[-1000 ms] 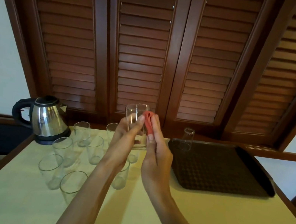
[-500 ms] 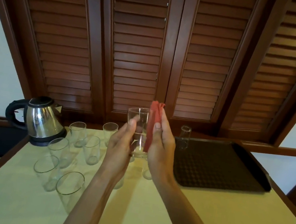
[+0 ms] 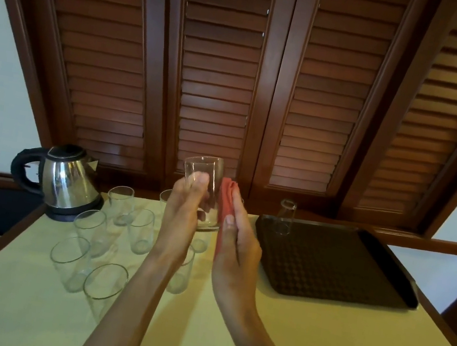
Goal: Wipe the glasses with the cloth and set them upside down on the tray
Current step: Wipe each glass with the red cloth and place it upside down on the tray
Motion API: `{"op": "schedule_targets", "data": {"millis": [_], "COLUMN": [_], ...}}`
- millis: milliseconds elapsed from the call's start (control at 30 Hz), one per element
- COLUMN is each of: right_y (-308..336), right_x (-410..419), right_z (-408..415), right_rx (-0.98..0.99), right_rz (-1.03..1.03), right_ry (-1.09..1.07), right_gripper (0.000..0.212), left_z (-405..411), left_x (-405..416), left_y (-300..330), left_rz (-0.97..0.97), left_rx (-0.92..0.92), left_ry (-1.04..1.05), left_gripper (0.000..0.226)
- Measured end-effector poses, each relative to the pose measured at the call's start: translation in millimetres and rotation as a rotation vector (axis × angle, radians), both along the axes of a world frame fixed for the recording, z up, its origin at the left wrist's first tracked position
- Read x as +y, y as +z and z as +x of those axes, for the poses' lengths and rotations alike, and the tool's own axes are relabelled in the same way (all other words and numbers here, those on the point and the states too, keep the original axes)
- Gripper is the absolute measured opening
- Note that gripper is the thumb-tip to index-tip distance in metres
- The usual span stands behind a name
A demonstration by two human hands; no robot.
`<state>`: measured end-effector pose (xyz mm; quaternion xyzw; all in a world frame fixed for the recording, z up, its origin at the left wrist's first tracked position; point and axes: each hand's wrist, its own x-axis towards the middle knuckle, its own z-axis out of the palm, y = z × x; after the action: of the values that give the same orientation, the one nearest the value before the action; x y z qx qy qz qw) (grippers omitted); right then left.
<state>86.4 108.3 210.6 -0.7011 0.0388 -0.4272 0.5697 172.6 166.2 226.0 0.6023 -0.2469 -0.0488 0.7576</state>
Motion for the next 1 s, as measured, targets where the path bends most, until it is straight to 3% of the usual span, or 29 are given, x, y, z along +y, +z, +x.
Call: {"op": "schedule_targets", "data": {"millis": [167,333,433,533,633,767,867,1000], "right_y": [12.0,-5.7,9.1,10.3,-4.7,4.6,8.7,-10.5], "right_x": [-27.3,-2.6,-10.2,-31.6,-17.0,-5.2,-26.8,-15.6], "right_z": [19.3,3.1,8.8,23.2,13.4,8.0,21.6,8.4], "right_rx": [-0.045,-0.007,-0.007,-0.003,0.066,0.025,-0.009,0.088], "right_rz": [0.024,0.032,-0.063,0.006,0.049,-0.081,-0.027,0.045], "right_ry": [-0.020,-0.011,-0.078,-0.047,-0.018,-0.058,-0.061,-0.011], "right_gripper": [0.041,0.039,0.041,0.042,0.041,0.041,0.043,0.036], "left_z": [-14.4,0.6,-3.6,-13.2,-11.9,-3.8,-11.3,-0.2], "left_x": [-1.2,-6.4,-2.5,-3.0,-6.6,-10.7,-9.6,-9.3], "left_y": [-13.7,-5.1,-6.4,-2.9,9.2,-6.3,-18.4,-3.2], "left_rz": [0.049,0.024,-0.009,0.010,-0.035,-0.010,0.023,-0.032], "left_rx": [0.015,0.066,0.104,0.043,0.041,-0.030,-0.078,-0.085], "left_ry": [-0.126,-0.042,-0.080,-0.120,0.003,0.048,-0.007,0.034], "left_gripper": [0.046,0.069,0.062,0.057,0.045,0.045,0.040,0.044]}}
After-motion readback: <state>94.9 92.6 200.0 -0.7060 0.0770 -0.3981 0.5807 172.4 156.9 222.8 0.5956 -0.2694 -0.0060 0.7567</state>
